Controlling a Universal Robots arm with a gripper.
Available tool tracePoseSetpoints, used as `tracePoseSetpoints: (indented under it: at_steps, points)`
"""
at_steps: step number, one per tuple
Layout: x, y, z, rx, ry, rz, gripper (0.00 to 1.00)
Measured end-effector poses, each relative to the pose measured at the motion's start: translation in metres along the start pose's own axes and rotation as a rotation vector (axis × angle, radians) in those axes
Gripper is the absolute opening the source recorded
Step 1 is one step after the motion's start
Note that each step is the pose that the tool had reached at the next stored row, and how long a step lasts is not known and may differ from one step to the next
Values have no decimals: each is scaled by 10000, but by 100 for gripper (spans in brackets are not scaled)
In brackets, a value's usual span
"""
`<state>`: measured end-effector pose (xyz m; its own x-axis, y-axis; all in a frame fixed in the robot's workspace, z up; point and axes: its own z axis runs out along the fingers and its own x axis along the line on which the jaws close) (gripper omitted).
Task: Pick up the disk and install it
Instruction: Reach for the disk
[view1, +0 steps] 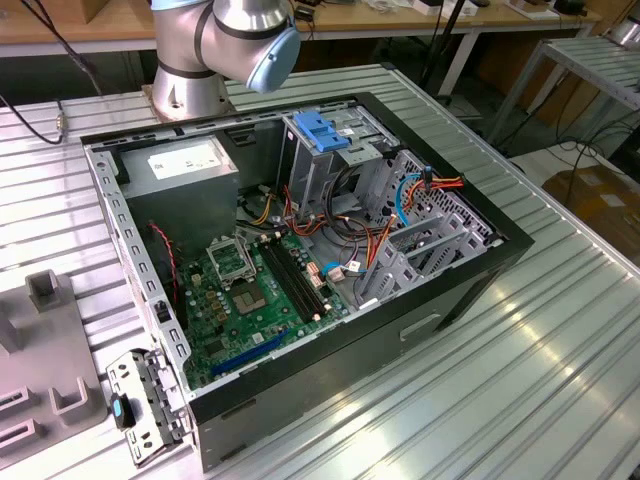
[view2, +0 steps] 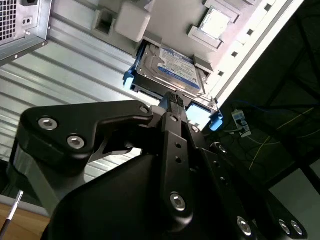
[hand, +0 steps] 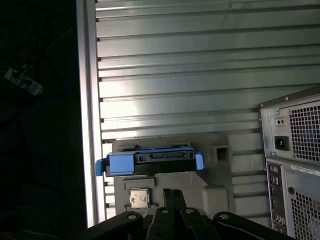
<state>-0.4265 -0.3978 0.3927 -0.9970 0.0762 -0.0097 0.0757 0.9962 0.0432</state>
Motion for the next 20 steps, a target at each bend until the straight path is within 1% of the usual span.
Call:
tracePoseSetpoints:
  at_steps: [4, 7, 16, 17, 20]
  points:
    - [102, -7, -1, 1, 16, 1, 11]
    - [196, -13, -2, 2, 30, 2, 11]
    - [410, -27, -3, 4, 60, 2, 11]
    - [445, -29, -4, 5, 66, 4, 11]
    - [520, -34, -5, 6, 78, 4, 11]
